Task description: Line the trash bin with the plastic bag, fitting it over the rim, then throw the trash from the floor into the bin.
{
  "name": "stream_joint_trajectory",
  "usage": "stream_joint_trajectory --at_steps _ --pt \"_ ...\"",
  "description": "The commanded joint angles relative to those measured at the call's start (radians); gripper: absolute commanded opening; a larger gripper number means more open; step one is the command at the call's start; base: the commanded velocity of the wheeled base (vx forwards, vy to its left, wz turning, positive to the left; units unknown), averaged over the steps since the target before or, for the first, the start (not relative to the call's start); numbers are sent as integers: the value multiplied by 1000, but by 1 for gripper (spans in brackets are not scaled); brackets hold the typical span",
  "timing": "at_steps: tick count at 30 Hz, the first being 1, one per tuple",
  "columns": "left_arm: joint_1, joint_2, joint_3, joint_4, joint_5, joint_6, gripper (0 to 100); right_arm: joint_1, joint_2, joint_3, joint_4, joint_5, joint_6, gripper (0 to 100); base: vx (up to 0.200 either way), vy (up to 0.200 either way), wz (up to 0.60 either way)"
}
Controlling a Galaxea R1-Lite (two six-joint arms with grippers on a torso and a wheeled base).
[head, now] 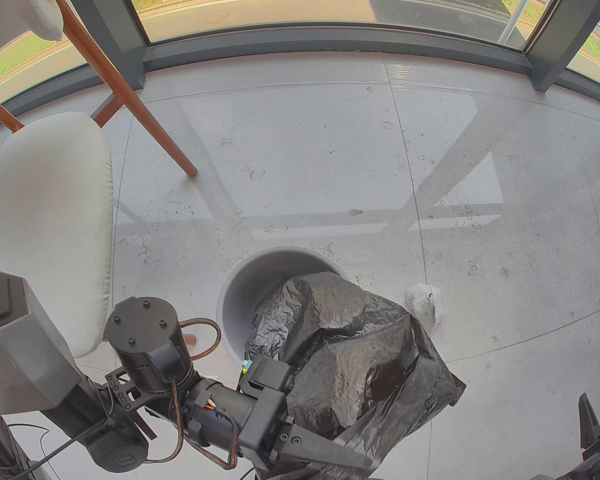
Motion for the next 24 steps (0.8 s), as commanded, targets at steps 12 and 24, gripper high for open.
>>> stream_joint_trajectory --at_steps 12,24 --pt "125 71 -96 -75 0 -118 0 1 -12 18 0 -3 2 100 0 0 0" --pt "186 73 -171 -75 2 -119 0 1 -13 18 0 -3 2 100 0 0 0"
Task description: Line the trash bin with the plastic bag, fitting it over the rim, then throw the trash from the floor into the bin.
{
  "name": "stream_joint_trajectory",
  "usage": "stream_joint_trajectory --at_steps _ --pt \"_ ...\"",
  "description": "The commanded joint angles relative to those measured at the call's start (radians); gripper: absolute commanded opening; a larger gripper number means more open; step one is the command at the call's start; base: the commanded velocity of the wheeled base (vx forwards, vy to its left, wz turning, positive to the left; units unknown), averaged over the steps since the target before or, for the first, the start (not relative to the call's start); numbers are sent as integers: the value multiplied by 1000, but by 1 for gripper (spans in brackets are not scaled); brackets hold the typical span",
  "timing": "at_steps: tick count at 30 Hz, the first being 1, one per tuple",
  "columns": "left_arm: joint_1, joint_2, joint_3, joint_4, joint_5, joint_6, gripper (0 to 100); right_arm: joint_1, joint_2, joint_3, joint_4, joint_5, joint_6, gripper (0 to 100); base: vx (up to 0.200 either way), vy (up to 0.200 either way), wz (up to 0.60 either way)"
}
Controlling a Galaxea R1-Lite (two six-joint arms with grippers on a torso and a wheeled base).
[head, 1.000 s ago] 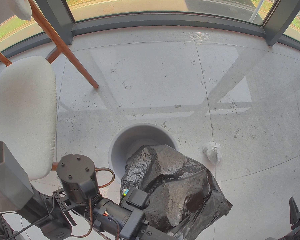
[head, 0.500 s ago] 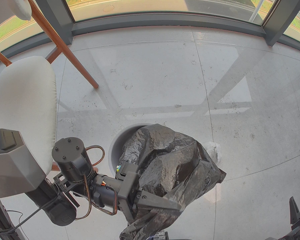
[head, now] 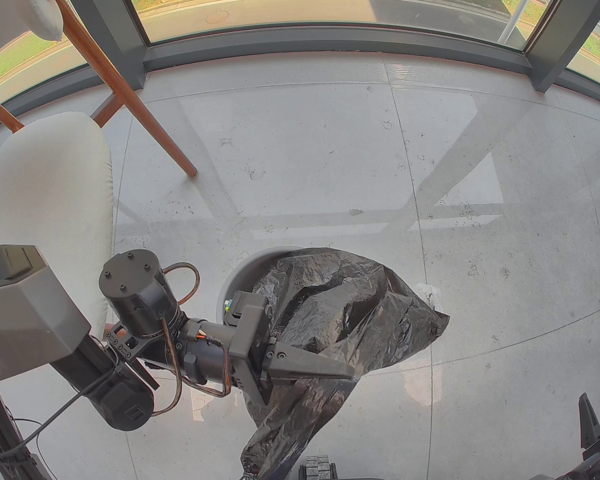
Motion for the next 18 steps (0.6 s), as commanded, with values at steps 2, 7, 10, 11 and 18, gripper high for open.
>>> stream_joint_trajectory --at_steps 2,7,10,11,18 --pt "27 0 -24 -4 0 -1 0 0 -13 18 0 1 0 100 0 0 0" --pt "33 -1 -33 -4 2 2 0 0 -13 18 0 1 0 100 0 0 0" --pt "47 0 -37 -4 19 2 0 0 -13 18 0 1 0 100 0 0 0" --pt "48 0 -39 -4 26 2 0 0 -13 18 0 1 0 100 0 0 0" --pt "59 0 -45 -4 112 1 0 0 -12 18 0 -1 -3 100 0 0 0"
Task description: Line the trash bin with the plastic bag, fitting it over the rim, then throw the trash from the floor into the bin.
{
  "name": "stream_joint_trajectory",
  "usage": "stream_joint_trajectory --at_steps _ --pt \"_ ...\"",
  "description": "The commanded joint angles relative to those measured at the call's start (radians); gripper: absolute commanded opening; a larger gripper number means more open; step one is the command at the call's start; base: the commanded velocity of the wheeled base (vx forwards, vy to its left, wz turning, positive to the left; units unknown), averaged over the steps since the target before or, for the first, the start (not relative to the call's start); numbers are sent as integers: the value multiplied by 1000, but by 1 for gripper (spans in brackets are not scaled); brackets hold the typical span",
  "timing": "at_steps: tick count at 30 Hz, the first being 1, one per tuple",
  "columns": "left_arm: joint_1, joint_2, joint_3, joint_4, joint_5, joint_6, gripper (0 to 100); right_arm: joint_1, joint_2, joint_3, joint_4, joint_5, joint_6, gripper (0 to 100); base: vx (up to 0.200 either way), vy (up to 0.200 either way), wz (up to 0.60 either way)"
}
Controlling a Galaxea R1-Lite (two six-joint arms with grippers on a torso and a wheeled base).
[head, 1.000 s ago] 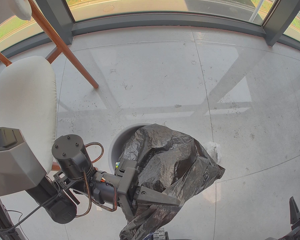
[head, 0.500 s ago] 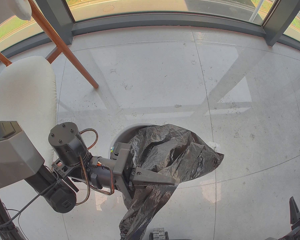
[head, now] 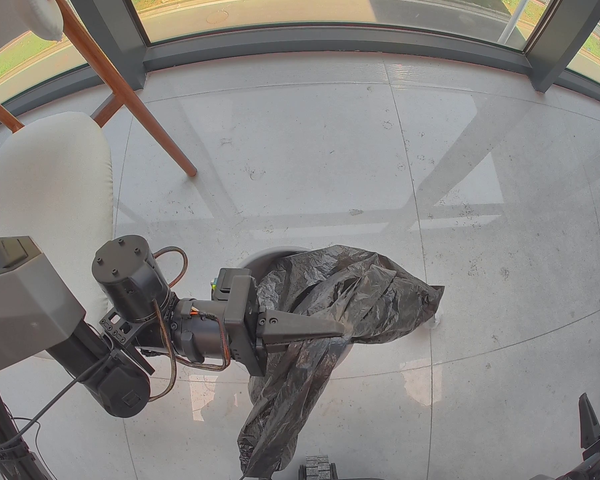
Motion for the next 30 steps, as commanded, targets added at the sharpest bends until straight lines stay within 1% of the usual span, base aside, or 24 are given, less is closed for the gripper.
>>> stream_joint_trajectory --at_steps 1,5,7,10,13,16,18,20,22,23,27,30 --pt "12 -1 -2 -4 18 -1 0 1 -12 18 0 0 -2 100 0 0 0" --pt "20 -2 1 -4 39 -1 0 1 -12 18 1 0 -5 100 0 0 0" --pt "20 -4 5 -4 74 -1 0 1 -12 18 4 0 -6 100 0 0 0" --pt "20 -5 12 -4 153 -3 0 1 -12 18 1 0 -6 100 0 0 0" --pt "18 -4 15 -4 196 -4 0 -2 -12 18 0 0 -6 100 0 0 0" --pt "20 -4 15 -4 202 -18 0 -2 -12 -8 -14 4 1 100 0 0 0" --pt "18 -5 16 -4 203 -27 0 4 41 -113 -46 0 23 100 0 0 0" --pt "20 -5 16 -4 203 -33 0 34 156 -146 -45 -4 90 100 0 0 0" --pt "18 -2 15 -4 203 -33 0 85 216 -168 -57 15 202 100 0 0 0" --pt "18 -2 15 -4 203 -33 0 107 235 -189 -51 16 235 100 0 0 0" --pt "18 -5 10 -4 206 -32 0 208 498 -292 -57 61 333 100 0 0 0" --pt "11 -10 15 -4 255 -32 0 268 662 -407 -60 99 462 100 0 0 0"
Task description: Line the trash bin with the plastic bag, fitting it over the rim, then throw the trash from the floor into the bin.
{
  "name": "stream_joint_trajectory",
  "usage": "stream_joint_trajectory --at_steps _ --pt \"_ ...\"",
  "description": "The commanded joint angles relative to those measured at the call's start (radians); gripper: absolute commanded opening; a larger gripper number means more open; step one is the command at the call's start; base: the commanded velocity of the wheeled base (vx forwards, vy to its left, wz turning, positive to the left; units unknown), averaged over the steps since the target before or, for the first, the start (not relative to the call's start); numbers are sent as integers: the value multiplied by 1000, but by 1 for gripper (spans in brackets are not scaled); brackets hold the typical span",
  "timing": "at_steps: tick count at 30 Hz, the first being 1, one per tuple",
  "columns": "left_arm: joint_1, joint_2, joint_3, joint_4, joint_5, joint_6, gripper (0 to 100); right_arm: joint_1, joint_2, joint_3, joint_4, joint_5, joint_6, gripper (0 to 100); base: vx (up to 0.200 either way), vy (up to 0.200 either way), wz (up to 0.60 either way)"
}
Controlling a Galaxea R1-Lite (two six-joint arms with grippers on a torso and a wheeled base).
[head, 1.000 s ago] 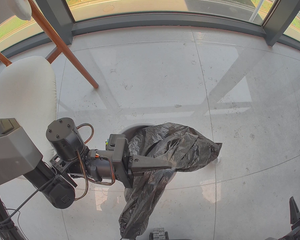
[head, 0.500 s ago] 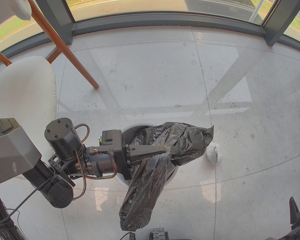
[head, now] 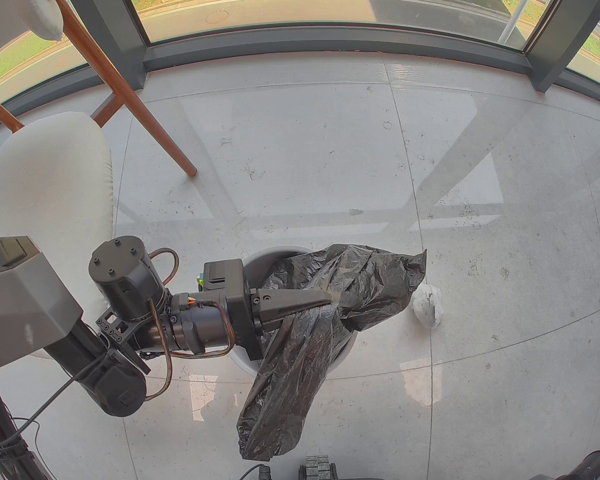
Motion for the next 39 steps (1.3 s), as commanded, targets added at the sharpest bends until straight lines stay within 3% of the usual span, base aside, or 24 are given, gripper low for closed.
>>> stream_joint_trajectory --at_steps 1,6,14,19,21,24,26,29,39 --pt "-8 -6 0 -4 71 -3 0 175 460 -251 -16 78 253 100 0 0 0" --pt "-8 -11 -13 -6 171 3 0 215 695 -396 -18 155 344 100 0 0 0" --pt "43 -92 -16 -6 163 64 0 212 952 -472 -113 170 339 100 0 0 0" --pt "70 -193 -5 -3 160 106 0 212 1112 -489 -248 166 335 100 0 0 0" --pt "76 -218 6 2 152 144 0 212 1146 -489 -288 166 333 100 0 0 0" --pt "81 -259 53 51 82 325 0 212 1206 -489 -357 166 329 100 0 0 0" --pt "81 -285 75 115 77 446 0 212 1242 -492 -390 166 329 100 0 0 0" --pt "75 -339 115 213 75 554 0 212 1302 -515 -439 164 330 100 0 0 0" --pt "63 -442 144 381 54 719 0 218 1514 -653 -550 169 342 100 0 0 0"
